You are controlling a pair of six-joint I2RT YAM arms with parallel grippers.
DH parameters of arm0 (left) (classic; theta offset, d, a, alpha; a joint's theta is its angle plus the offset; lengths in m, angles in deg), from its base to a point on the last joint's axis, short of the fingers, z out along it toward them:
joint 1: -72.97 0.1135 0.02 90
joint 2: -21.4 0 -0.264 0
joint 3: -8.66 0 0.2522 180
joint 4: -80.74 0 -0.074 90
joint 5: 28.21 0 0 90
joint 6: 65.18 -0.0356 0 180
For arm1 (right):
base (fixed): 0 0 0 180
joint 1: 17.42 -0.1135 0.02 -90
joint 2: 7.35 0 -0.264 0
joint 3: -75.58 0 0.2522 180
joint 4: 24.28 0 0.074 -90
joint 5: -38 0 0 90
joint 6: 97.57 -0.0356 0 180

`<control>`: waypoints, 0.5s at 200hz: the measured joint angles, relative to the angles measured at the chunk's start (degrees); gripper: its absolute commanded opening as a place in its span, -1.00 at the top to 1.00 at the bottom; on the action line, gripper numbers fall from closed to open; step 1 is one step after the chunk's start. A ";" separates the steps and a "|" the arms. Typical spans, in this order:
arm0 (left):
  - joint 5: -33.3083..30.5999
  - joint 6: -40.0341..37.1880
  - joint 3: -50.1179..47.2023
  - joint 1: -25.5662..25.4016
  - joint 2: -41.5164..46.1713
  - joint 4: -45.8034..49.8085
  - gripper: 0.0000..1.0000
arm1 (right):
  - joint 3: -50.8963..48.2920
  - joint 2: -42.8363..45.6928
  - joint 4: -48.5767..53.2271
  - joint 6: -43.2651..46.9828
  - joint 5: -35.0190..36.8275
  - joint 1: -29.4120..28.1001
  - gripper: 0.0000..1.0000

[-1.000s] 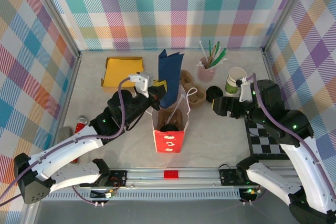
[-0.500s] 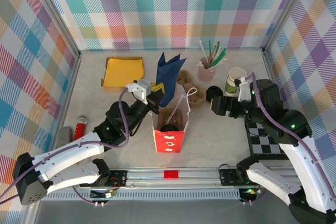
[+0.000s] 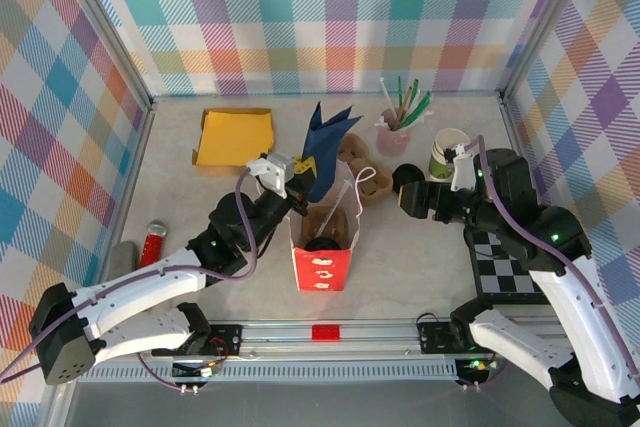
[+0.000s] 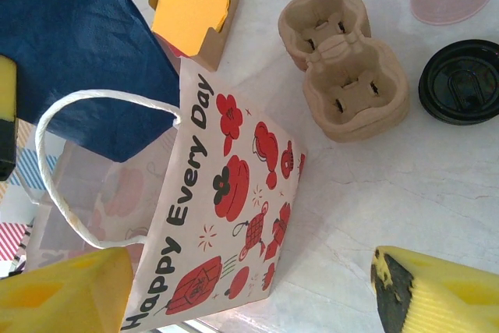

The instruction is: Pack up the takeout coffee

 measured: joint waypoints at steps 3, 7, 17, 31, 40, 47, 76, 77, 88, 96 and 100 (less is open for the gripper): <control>0.00 0.00 -0.02 0.00 -0.11 -0.09 1.00 | -0.04 0.00 0.00 -0.02 0.00 0.00 -0.60; -0.02 0.02 -0.02 0.00 -0.24 -0.17 1.00 | -0.07 0.00 0.00 0.00 -0.02 0.00 -0.60; -0.04 0.02 -0.11 0.00 -0.57 -0.72 1.00 | -0.15 0.02 -0.11 -0.02 -0.17 0.00 -0.60; -0.04 0.02 -0.33 0.00 -0.81 -1.31 1.00 | -0.35 0.04 -0.39 -0.02 -0.17 0.00 -0.60; -0.17 0.02 -0.59 0.00 -0.83 -1.40 1.00 | -0.52 0.07 -0.44 -0.02 -0.17 0.00 -0.60; -0.35 0.02 -0.85 0.00 -0.83 -1.44 1.00 | -0.68 0.07 -0.44 -0.02 -0.17 0.00 -0.60; -0.72 0.07 -1.92 0.00 -0.87 -1.70 1.00 | -0.92 0.11 -0.50 -0.04 -0.20 0.00 -0.60; -0.74 0.07 -1.95 0.00 -0.87 -1.73 1.00 | -0.92 0.13 -0.50 -0.04 -0.20 0.00 -0.60; -1.07 0.11 -2.34 0.00 -0.87 -1.84 1.00 | -1.18 0.35 -0.96 -0.20 -0.20 0.00 -0.59; -1.20 0.26 -2.73 0.00 -0.87 -2.21 1.00 | -1.36 0.48 -1.09 -0.24 -0.20 0.00 -0.59; -1.33 0.31 -2.97 0.00 -0.87 -2.32 1.00 | -1.46 0.57 -1.20 -0.37 -0.22 0.00 -0.59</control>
